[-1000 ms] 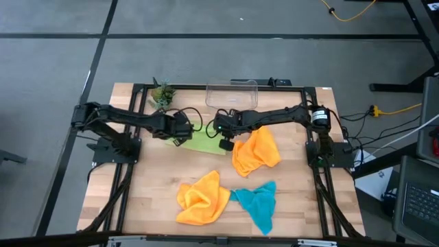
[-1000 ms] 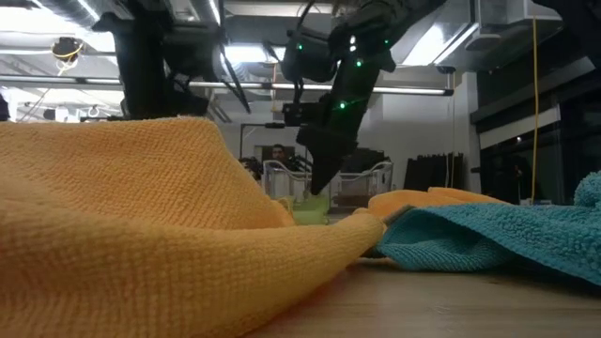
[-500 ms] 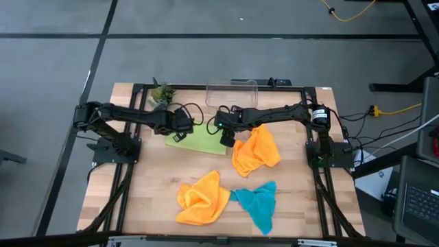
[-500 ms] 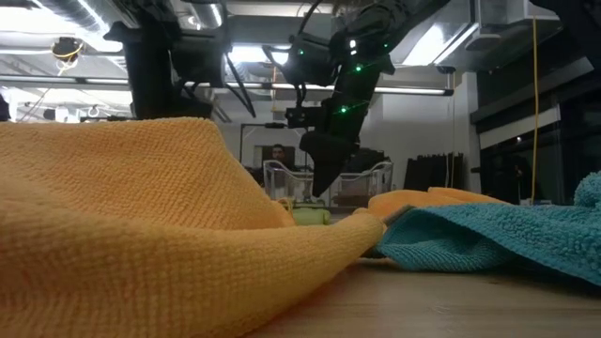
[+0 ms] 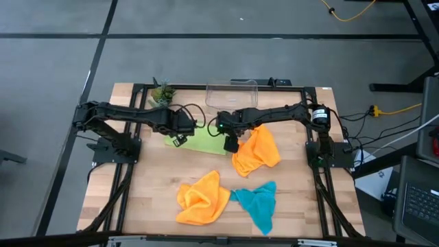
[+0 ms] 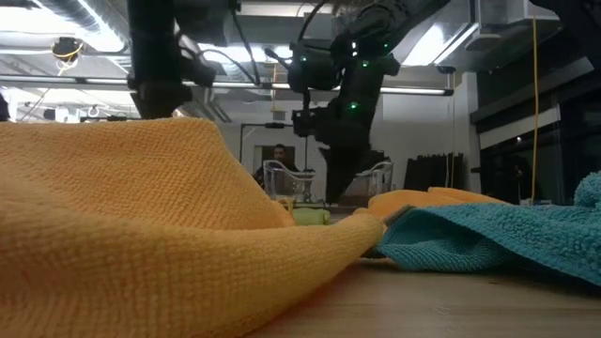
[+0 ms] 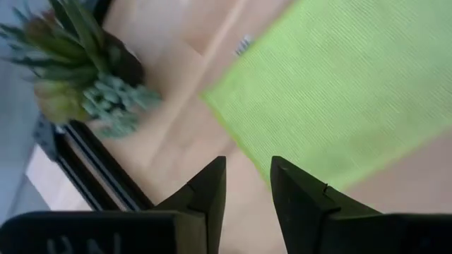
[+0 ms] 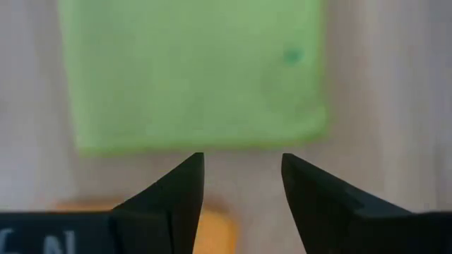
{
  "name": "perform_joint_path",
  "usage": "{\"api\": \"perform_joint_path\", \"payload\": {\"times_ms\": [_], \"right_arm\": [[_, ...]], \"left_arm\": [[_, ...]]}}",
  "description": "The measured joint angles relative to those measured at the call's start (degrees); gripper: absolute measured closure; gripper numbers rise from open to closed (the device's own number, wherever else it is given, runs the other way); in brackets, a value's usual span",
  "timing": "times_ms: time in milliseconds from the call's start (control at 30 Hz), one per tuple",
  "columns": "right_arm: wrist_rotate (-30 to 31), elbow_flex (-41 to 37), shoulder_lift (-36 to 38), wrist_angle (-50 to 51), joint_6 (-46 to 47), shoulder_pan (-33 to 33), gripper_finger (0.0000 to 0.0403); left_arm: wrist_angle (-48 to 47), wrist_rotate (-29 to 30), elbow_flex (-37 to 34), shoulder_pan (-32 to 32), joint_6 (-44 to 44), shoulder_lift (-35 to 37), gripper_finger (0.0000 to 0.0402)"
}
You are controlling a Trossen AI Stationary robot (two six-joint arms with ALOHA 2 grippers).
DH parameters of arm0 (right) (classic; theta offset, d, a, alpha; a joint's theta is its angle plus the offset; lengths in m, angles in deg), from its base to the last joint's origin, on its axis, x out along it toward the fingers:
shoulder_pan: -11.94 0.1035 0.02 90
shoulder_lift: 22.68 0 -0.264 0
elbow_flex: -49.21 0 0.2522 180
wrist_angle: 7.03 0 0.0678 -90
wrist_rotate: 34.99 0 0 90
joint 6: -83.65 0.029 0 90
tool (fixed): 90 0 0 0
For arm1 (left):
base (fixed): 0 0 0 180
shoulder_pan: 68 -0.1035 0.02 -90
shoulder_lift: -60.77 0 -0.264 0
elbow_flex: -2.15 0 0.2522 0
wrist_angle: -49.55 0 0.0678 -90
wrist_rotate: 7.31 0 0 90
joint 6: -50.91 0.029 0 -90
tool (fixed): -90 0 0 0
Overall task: Fold microfiber towels
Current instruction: Fold the green microfiber cloth
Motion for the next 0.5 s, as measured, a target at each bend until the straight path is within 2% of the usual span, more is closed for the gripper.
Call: {"api": "perform_joint_path", "payload": {"times_ms": [167,267,400,500], "right_arm": [[-0.78,0.01,2.38,15.57,4.83,0.83,0.0210],[-0.22,-0.04,4.30,21.80,6.99,2.45,0.0210],[-0.38,-0.02,6.66,19.93,5.31,5.81,0.0210],[-0.74,-0.02,7.16,13.22,2.69,8.81,0.0210]], "left_arm": [[0.26,-5.12,0.00,5.07,-3.96,0.00,0.0300],[0.55,-5.50,0.00,8.33,-5.57,0.00,0.0300],[0.10,-5.13,0.00,11.84,-7.02,0.00,0.0300],[0.11,-3.57,0.00,13.41,-7.01,0.00,0.0300]]}}
